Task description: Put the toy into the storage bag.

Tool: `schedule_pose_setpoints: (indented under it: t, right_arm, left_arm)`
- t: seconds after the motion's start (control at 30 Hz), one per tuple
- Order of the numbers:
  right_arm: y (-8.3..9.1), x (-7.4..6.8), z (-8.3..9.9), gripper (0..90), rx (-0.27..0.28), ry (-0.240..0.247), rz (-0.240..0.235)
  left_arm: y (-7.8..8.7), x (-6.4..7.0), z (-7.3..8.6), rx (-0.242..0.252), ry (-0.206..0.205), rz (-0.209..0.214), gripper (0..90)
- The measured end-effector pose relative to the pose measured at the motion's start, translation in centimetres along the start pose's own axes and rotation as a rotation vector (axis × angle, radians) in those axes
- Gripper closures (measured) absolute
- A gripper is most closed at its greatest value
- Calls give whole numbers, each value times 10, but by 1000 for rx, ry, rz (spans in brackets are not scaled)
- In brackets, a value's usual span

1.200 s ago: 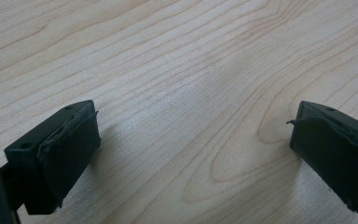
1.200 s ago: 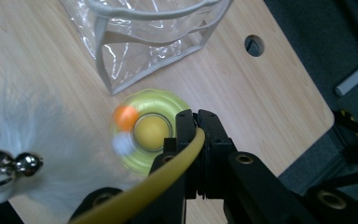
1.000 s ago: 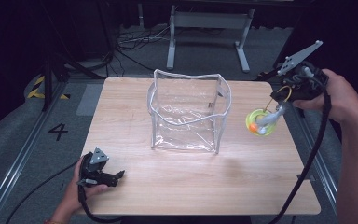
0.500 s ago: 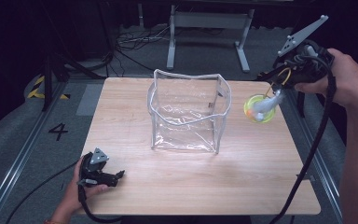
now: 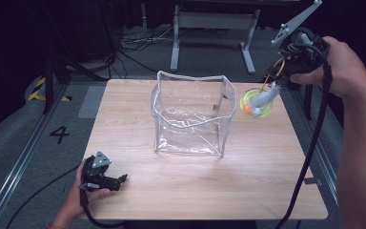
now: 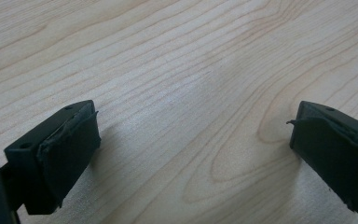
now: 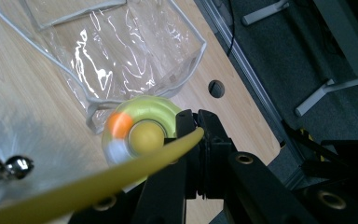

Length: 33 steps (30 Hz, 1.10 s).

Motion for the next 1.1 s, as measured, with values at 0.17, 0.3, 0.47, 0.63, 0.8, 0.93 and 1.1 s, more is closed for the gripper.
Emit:
schedule_pose_setpoints:
  t: [0.17, 0.3, 0.47, 0.63, 0.8, 0.93, 1.1]
  right_arm:
    - [-1, -4, -14, 887, 7, 18, 0]
    - [-2, -9, -28, 887, 16, 37, -3]
    - [-8, -14, -41, 886, 35, 42, -31]
    - [-14, -20, -52, 886, 47, 46, -33]
    - [-21, -26, -62, 886, 47, 59, -52]
    - [-30, -28, -69, 886, 50, 64, -62]
    - [-43, -32, -78, 886, 51, 60, -62]
  left_arm:
    - [0, 0, 0, -3, 1, -4, 18]
    - [0, 0, 0, -2, 2, -1, 18]
    - [0, 0, 0, -4, 2, -4, 18]
    - [0, 0, 0, -5, 1, -4, 18]
    - [0, 0, 0, -2, 2, -2, 18]
    - [0, 0, 0, -2, 3, -1, 17]
    - [0, 0, 0, -2, 2, -1, 18]
Point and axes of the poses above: each handheld gripper's, and its own axes: y roughly backward along the jaws, z roughly out of its underside, x roughly to its right, the point moved 2 cm from there along -y, roughly forward along the jaws, and after that the axes turned 14 degrees about -y, right-handed, at the moved point
